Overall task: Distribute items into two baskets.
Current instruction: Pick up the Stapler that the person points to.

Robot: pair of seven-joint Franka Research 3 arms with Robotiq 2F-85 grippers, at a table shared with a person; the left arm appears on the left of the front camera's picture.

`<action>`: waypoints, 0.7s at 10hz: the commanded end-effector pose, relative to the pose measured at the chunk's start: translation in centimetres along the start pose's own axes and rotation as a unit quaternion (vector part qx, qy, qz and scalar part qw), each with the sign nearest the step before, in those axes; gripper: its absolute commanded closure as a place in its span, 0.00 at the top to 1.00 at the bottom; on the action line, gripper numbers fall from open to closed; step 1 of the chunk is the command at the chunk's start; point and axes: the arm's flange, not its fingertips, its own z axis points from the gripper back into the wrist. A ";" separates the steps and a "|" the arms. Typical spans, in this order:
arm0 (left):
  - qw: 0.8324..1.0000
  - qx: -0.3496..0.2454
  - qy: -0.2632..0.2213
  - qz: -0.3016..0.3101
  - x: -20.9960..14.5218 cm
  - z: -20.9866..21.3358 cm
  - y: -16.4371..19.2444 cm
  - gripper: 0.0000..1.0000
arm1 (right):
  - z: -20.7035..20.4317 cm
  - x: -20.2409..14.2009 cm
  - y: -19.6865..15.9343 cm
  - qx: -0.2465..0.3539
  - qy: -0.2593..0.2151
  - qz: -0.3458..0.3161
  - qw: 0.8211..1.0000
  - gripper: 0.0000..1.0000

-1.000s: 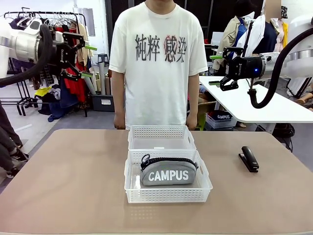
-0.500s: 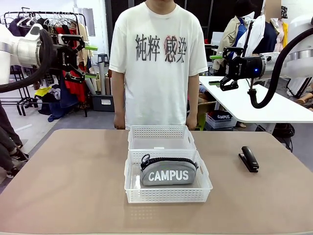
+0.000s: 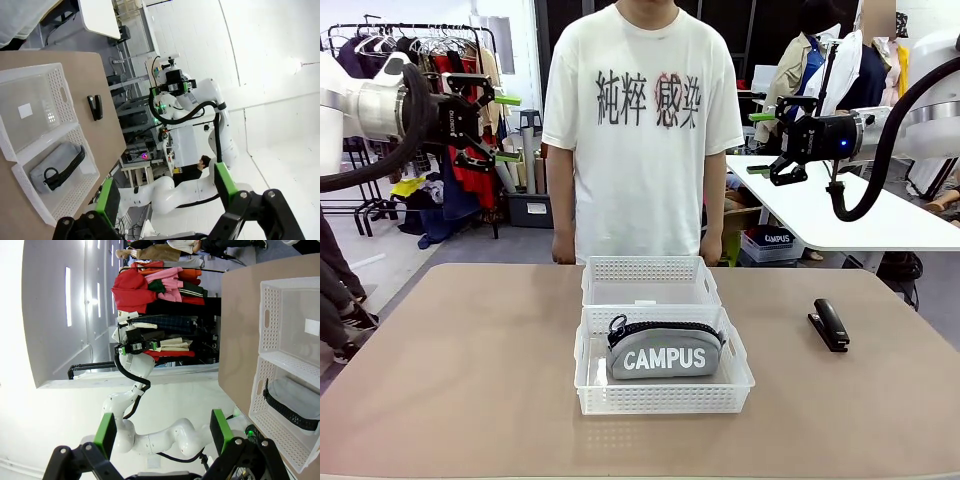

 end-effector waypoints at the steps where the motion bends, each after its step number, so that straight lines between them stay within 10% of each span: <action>1: 1.000 -0.001 0.000 -0.002 -0.1 0.0 -0.2 1.00 | 0.0 0.0 0.3 -0.001 -0.004 0.003 1.000 1.00; 7: 1.000 -0.001 0.000 -0.002 -0.1 0.0 -0.2 1.00 | 0.0 0.0 0.3 -0.001 -0.004 0.003 1.000 1.00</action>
